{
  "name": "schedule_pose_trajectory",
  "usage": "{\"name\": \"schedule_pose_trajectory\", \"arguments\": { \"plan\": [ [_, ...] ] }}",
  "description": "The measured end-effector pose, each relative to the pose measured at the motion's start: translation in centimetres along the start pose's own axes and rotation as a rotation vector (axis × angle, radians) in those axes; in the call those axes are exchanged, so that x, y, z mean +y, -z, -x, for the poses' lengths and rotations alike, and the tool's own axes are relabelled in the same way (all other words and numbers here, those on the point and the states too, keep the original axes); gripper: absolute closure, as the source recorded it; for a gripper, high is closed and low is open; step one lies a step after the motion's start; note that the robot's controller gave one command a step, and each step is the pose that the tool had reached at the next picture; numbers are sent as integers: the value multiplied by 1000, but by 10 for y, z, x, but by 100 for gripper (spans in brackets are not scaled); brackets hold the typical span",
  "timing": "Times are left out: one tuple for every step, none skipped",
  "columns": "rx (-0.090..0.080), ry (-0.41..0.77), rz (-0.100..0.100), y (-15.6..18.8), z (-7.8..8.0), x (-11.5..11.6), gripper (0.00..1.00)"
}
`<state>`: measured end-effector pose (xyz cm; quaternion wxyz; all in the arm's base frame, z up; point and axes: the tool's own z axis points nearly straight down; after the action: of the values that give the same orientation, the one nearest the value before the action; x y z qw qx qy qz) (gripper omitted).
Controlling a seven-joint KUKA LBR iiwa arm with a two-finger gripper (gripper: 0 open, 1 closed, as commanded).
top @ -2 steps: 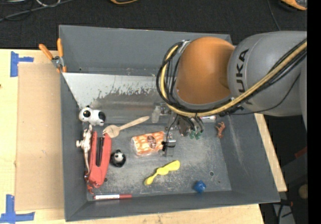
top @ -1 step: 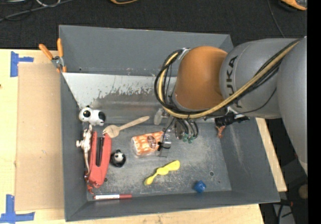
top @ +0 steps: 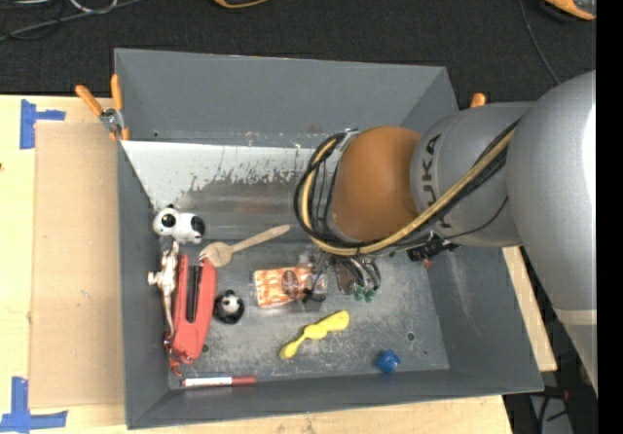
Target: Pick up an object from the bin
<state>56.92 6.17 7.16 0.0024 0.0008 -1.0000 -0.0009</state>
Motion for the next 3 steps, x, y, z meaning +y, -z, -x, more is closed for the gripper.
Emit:
{"name": "schedule_pose_trajectory", "arguments": {
  "plan": [
    [0,-1,0,0,0,0,100],
    [5,10,-1,59,-4,-2,100],
    [7,26,0,107,-2,7,100]
  ]
}}
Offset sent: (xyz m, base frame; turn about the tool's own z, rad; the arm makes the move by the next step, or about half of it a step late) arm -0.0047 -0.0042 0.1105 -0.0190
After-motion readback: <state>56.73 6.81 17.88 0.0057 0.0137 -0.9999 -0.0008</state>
